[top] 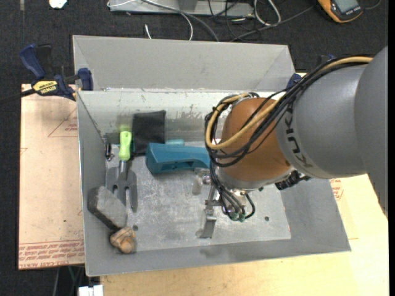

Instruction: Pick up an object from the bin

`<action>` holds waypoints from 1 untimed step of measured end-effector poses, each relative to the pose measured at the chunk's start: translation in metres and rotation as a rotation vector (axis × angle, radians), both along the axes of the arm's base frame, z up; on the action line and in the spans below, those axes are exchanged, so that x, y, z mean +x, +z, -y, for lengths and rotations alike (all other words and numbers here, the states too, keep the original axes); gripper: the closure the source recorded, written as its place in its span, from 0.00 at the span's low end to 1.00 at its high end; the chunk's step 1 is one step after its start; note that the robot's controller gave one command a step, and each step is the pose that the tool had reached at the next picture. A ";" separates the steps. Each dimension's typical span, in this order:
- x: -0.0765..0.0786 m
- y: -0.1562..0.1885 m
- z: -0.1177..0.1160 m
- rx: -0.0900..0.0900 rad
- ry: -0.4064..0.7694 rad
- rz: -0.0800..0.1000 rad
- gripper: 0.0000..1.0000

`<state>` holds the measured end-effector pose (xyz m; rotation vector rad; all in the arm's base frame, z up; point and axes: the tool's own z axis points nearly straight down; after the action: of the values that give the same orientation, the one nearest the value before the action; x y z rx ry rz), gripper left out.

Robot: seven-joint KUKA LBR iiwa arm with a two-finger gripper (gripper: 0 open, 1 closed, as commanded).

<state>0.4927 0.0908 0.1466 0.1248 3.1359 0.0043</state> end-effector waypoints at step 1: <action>0.067 -0.013 0.043 0.000 0.095 0.008 0.00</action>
Offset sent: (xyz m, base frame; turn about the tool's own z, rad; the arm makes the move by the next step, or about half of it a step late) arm 0.0561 -0.0294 -0.0379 -0.2091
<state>0.5601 0.0476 0.1331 -0.0234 3.1306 0.0044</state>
